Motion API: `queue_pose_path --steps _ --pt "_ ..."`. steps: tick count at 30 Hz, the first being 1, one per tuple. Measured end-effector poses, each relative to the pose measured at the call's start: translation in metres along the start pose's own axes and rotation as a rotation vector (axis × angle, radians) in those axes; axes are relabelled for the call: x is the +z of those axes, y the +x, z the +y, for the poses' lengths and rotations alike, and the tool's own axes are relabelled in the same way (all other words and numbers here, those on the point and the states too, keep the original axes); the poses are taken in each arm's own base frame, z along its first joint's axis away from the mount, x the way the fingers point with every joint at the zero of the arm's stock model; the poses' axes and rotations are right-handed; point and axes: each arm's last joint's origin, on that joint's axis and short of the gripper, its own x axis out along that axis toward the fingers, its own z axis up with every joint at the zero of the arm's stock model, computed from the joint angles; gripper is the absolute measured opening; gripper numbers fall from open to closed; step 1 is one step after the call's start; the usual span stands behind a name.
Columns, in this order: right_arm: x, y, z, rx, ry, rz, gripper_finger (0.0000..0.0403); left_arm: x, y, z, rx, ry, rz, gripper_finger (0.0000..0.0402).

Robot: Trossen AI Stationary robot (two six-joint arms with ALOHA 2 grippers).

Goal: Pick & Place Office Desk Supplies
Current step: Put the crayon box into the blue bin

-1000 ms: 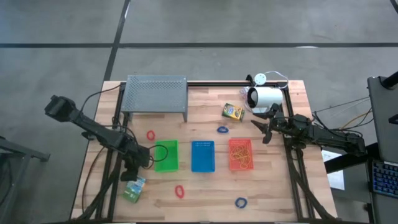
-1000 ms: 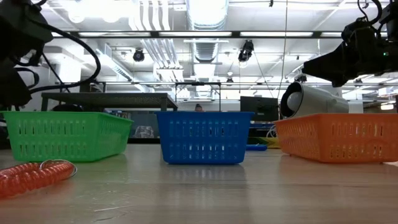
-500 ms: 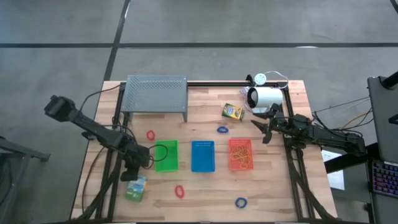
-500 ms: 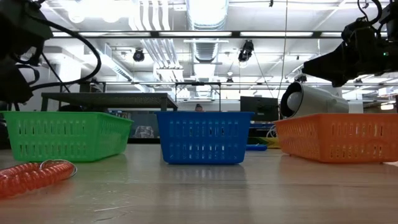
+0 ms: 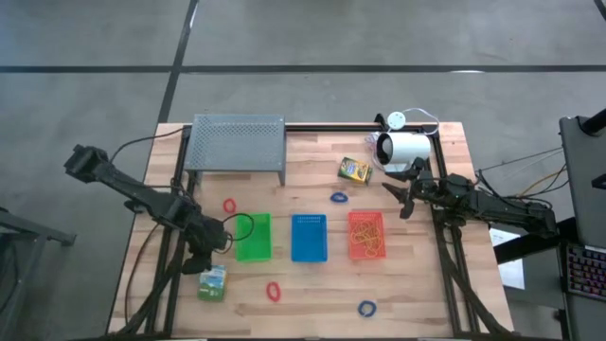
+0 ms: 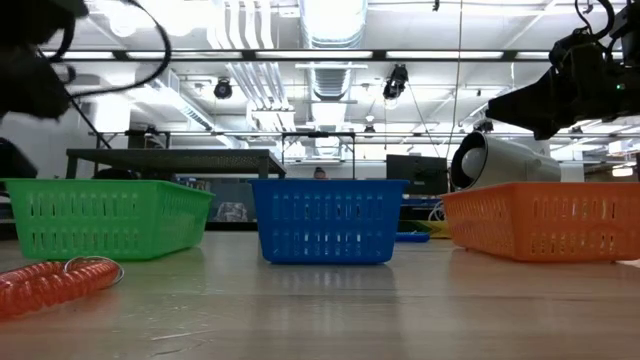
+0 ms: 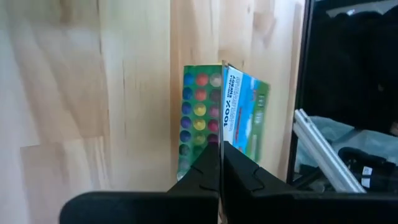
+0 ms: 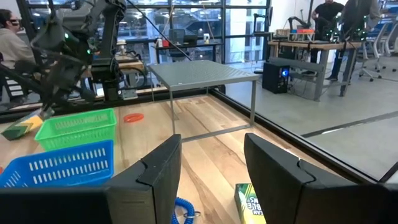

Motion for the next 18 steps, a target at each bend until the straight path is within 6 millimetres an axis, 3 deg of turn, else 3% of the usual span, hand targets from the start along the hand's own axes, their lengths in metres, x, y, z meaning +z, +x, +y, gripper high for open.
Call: queue_pose_path --steps 13,18 --pt "0.0 0.0 0.0 0.0 0.0 0.0 0.0173 0.009 -0.045 -0.042 0.173 0.102 -0.057 0.0002" --pt "0.0 0.0 0.0 0.0 0.0 0.0 0.0173 0.017 -0.064 -0.062 0.248 0.156 -0.179 0.0002"
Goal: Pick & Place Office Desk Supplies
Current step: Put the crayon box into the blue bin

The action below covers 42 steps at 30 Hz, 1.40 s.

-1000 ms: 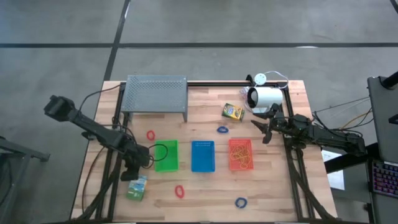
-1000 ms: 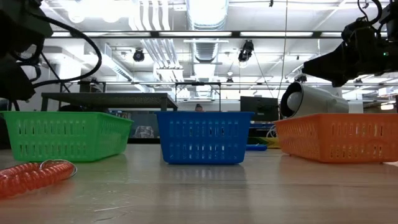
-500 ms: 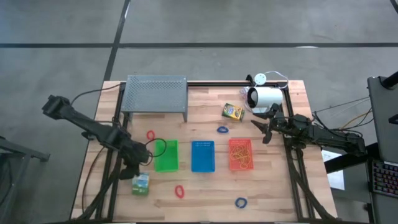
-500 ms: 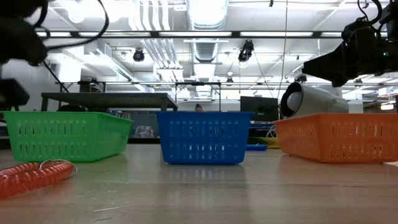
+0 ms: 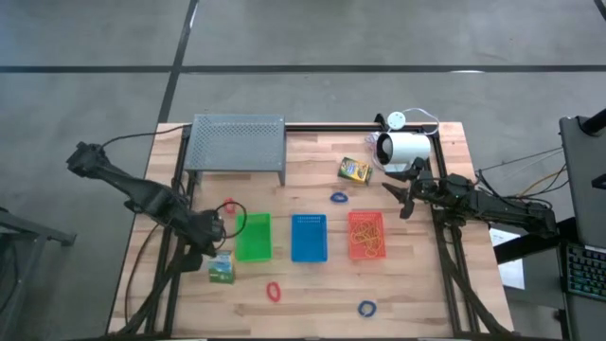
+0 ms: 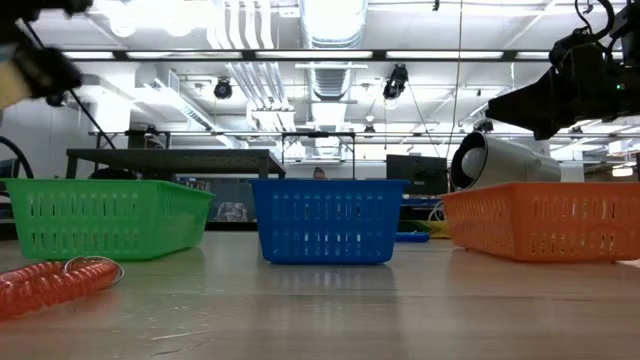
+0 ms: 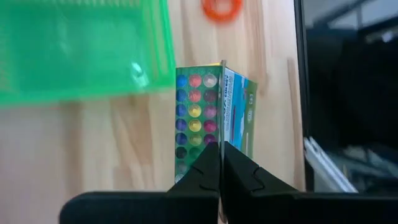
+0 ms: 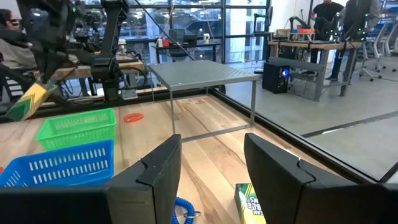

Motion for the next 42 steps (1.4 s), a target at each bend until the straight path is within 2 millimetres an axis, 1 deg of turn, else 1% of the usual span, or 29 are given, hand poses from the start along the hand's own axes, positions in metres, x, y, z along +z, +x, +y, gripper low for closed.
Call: queue_pose_path --steps 3,8,15,19,24,31,37,42 --pt "0.0 0.0 0.0 0.0 0.002 0.0 0.0173 0.008 -0.01 -0.005 0.047 0.02 -0.083 0.0002" --pt "0.0 0.0 0.0 0.0 0.002 0.0 0.0173 0.019 -0.02 -0.012 0.067 0.076 -0.14 0.0002" --pt "0.0 0.0 0.0 0.0 0.0 0.0 0.0173 0.042 -0.021 -0.018 0.148 0.181 -0.165 0.0002" --pt "0.0 0.0 0.0 0.0 0.0 0.0 0.0173 0.065 -0.021 -0.016 0.202 0.197 -0.188 0.0002" --pt "0.0 0.0 0.0 0.0 0.0 0.0 0.0173 0.096 -0.019 -0.007 0.218 0.241 -0.22 0.0002" --pt "0.0 0.0 0.0 0.0 0.002 -0.001 0.0173 0.138 -0.014 0.018 0.205 0.231 -0.2 0.0002" --pt "0.0 0.0 0.0 0.0 0.0 -0.001 0.0173 0.167 -0.005 0.038 0.101 0.315 -0.161 0.0002" --pt "0.0 0.0 0.0 0.0 0.0 0.0 0.0173 0.192 0.004 0.056 0.063 0.307 -0.145 0.0002"
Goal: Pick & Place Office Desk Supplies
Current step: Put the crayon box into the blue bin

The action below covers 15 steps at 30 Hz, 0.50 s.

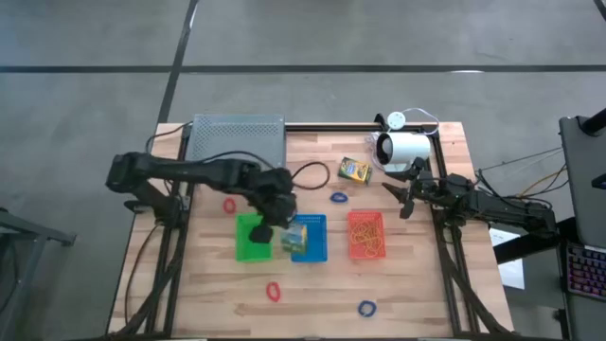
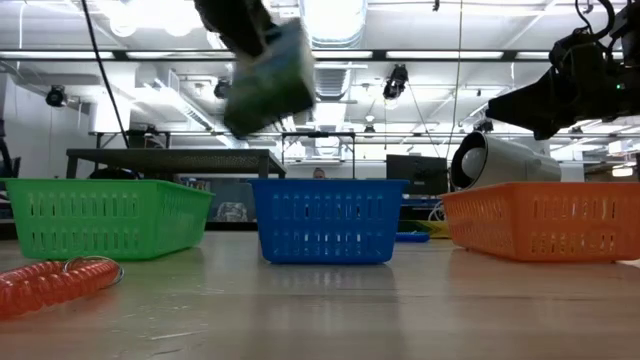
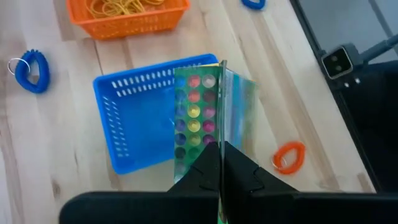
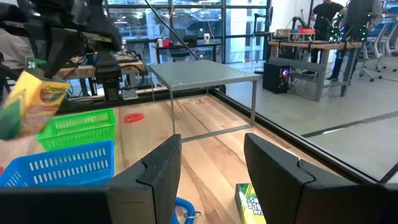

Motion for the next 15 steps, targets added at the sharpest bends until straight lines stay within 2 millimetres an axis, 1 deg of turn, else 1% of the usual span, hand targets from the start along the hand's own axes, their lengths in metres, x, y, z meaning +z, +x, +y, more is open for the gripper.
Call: queue_pose_path --steps 3,7,12,15 --pt "0.0 0.0 0.0 0.0 0.002 0.0 0.0173 0.01 0.008 0.012 -0.01 -0.012 0.007 0.0002" --pt "0.0 0.0 0.0 0.0 0.002 0.0 0.0173 0.018 0.021 0.025 -0.024 -0.029 0.039 0.0002" --pt "0.0 0.0 0.0 0.0 0.001 0.0 0.0173 0.021 0.035 0.034 -0.045 -0.022 0.063 0.0002" --pt "0.0 0.0 0.0 0.0 0.003 0.0 0.0173 0.019 0.038 0.035 -0.066 -0.024 0.07 0.0002"
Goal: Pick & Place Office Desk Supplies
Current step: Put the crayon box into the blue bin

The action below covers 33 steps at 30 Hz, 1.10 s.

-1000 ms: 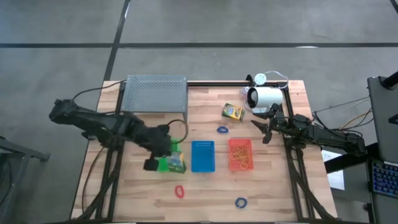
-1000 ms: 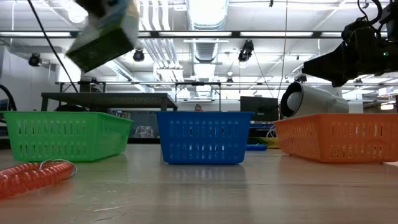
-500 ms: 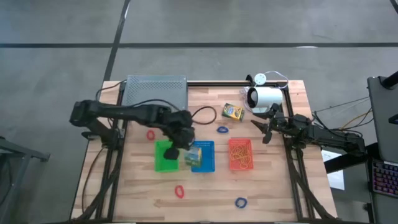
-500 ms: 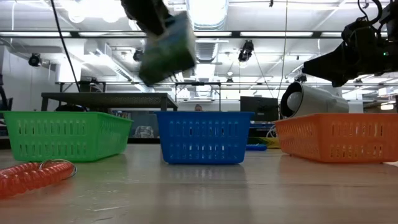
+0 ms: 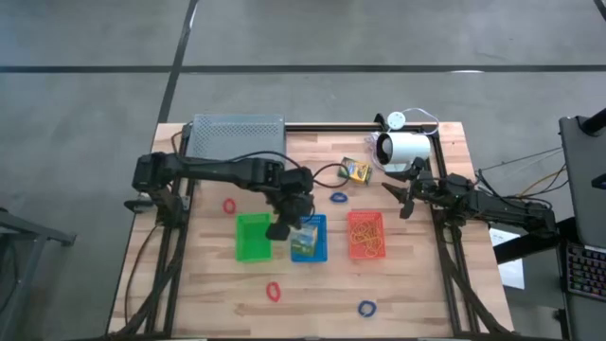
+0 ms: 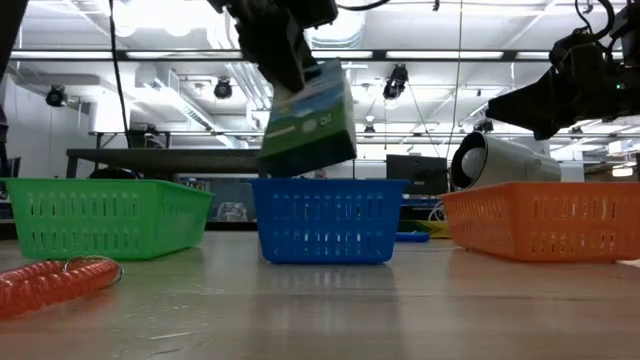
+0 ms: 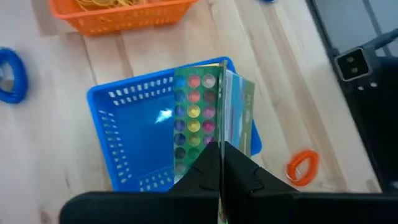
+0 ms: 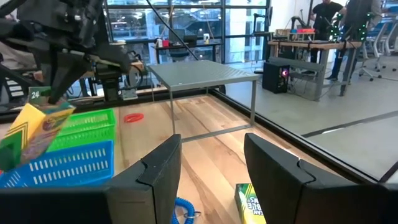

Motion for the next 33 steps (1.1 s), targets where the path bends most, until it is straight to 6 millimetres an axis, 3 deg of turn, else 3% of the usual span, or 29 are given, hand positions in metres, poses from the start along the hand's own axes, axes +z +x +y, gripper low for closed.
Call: queue_pose_path --steps 16,33 --pt "0.0 0.0 0.0 0.001 -0.003 0.0 0.0173 0.002 0.016 0.008 -0.022 0.033 -0.044 0.0002" --pt "0.0 0.0 0.0 0.001 -0.001 0.0 0.0173 -0.012 0.068 0.032 -0.044 -0.138 0.109 0.0002"
